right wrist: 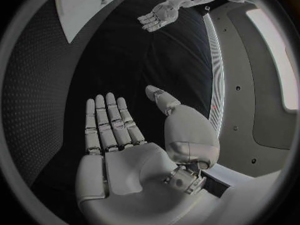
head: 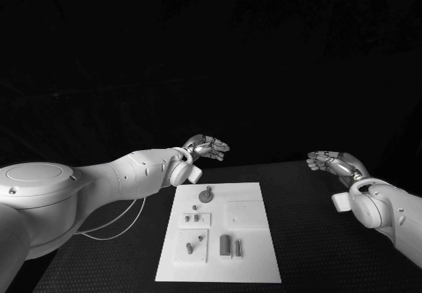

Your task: Assemble the parts on the task board

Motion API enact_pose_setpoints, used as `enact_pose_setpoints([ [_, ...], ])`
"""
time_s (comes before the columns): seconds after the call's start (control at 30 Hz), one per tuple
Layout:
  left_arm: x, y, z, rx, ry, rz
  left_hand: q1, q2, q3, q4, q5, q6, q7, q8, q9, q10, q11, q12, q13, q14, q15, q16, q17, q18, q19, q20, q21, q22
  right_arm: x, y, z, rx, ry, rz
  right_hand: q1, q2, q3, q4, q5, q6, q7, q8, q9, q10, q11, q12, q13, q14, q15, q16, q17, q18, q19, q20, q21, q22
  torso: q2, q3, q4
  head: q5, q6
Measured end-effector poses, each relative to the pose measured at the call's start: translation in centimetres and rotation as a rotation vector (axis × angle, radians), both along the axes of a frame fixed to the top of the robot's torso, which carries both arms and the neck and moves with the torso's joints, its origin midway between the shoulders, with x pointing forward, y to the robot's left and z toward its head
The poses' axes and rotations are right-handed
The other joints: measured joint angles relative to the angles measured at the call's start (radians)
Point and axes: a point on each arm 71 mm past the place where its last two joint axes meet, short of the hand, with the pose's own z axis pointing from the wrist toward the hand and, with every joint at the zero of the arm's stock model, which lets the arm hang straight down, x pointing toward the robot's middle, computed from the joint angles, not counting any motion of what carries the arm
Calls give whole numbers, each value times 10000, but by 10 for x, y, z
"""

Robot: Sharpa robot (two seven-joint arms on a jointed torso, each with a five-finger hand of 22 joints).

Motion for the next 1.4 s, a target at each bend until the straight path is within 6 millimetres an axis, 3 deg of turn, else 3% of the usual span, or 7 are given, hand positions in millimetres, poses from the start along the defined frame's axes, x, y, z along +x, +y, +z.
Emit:
enact_pose_setpoints([
  [0.13,-2,-2,-5,-78,98,-85,-93,17,-103,69,-2,-173,-21,-74,-47,-213,-42,-1,-45,-173,-39,-72,-124,-2,-189,-7,0,-190,0,-4,-2,34,54,-56,-104,51,-169,71,-76,-187,-36,0,-167,-158,-11,-118,-156,-143,-25,-91,-161,-12,-160,-2,-135,-28,-58,37,-44,12,66],
  [0.3,-3,-3,-4,-109,106,-100,-4648,213,-2262,1468,-275,-3807,-755,-1682,-1995,-4718,-831,-347,-609,-3846,-966,-1521,-2630,-168,-4219,-461,-345,-3963,-2,-3,-2,34,62,-42,-4228,447,-2782,935,-2061,-3648,-939,-668,-3072,-4298,-853,-942,-1162,-3329,-935,-1764,-2418,-713,-2217,-1020,-1847,-3679,-51,31,-12,-32,68],
  [0.53,-16,-25,-4,-606,97,-299,-8377,339,-3710,2440,-429,-6272,-1267,-2761,-3334,-7786,-1365,-552,-996,-6353,-1625,-2496,-4348,-378,-6967,-770,-534,-6564,-13,8,1,378,-28,164,-7033,696,-4545,1531,-3418,-5992,-1597,-1146,-5067,-7149,-1450,-1490,-1849,-5505,-1566,-2888,-3968,-1015,-3594,-1737,-3007,-8262,-1,-87,326,-476,158],
  [0.63,-27,-39,-2,-953,31,-285,-9048,365,-3965,2613,-448,-6704,-1359,-2954,-3569,-8326,-1459,-552,-1062,-6801,-1735,-2670,-4650,-376,-7448,-826,-578,-7026,-23,16,4,708,-122,216,-7527,738,-4860,1631,-3653,-6406,-1714,-1222,-5422,-7652,-1556,-1549,-1970,-5891,-1678,-3086,-4243,-1015,-3828,-1865,-3209,-9090,40,-186,632,-845,232],
  [1.1,-89,-92,24,-2368,-465,1001,-10005,397,-4344,2854,-497,-7326,-1499,-3217,-3922,-9110,-1607,-599,-1159,-7445,-1913,-2898,-5110,-527,-8165,-911,-629,-7723,-90,50,25,2728,-291,-677,-8229,795,-5295,1793,-3993,-7004,-1893,-1331,-5954,-8397,-1716,-1705,-2148,-6436,-1856,-3363,-4651,-1163,-4179,-2038,-3492,-10343,287,-782,2437,-2726,629],
  [1.23,-97,-94,28,-2415,-567,1478,-10005,397,-4344,2854,-497,-7326,-1499,-3216,-3924,-9110,-1607,-600,-1159,-7446,-1913,-2898,-5110,-526,-8165,-911,-629,-7722,-106,54,28,3072,-201,-1167,-8229,795,-5295,1793,-3993,-7004,-1892,-1331,-5956,-8397,-1716,-1705,-2148,-6436,-1855,-3363,-4656,-1163,-4179,-2038,-3492,-10349,325,-873,2712,-2954,679],
  [1.4,-99,-93,30,-2361,-660,1941,-10004,397,-4344,2854,-497,-7325,-1500,-3217,-3923,-9110,-1606,-599,-1158,-7446,-1913,-2898,-5109,-526,-8165,-911,-629,-7722,-118,53,31,3269,-118,-1777,-8229,795,-5295,1793,-3993,-7003,-1892,-1331,-5956,-8397,-1716,-1705,-2147,-6436,-1855,-3363,-4657,-1163,-4179,-2038,-3492,-10350,344,-916,2854,-3044,693],
])
